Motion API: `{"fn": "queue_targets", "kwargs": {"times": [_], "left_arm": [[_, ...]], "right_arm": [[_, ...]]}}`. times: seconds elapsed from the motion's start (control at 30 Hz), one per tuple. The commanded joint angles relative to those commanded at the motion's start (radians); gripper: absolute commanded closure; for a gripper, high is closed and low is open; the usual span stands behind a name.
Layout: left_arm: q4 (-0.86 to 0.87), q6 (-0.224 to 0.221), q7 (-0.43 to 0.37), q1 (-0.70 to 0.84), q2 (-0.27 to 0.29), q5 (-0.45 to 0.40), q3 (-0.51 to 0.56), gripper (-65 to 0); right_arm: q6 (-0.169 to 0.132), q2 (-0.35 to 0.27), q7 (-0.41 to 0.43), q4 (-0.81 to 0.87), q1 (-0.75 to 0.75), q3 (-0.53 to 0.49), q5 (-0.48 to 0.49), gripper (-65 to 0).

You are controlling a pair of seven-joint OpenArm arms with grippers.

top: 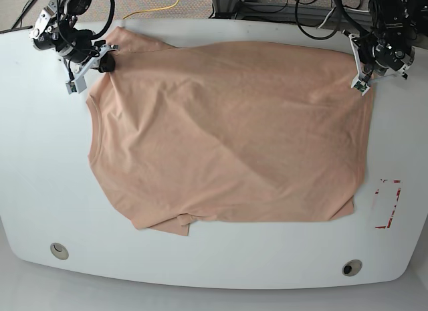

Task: Layout the t-shirt on the table in an organized manner, then fold the t-shirt properly
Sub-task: 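Pull the shoulder corners apart with both grippers to straighten the shirt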

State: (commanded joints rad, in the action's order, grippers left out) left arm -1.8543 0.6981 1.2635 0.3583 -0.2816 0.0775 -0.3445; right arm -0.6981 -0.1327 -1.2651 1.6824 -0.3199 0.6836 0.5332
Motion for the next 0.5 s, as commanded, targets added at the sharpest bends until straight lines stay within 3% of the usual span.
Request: {"fn": "queue_targets", "kwargs": {"times": [0.17, 0.3, 0.5], "left_arm": [[-0.029, 0.000, 0.002, -0.017, -0.002, 0.000, -0.002, -3.7], [-0.080, 0.000, 0.064, -0.041, -0.002, 0.002, -0.003, -3.7], [-0.100, 0.000, 0.133, -0.123, -0.003, 0.002, -0.003, -3.9]], "right_arm": [[0.000, 0.003, -0.015, 0.103, -0.002, 0.003, 0.000, 0.0], [0.000, 0.003, -0.068, 0.170, 0.006, 0.006, 0.000, 0.0], [0.000, 0.003, -0.069, 0.233, 0.026, 0.006, 0.000, 0.0]]}}
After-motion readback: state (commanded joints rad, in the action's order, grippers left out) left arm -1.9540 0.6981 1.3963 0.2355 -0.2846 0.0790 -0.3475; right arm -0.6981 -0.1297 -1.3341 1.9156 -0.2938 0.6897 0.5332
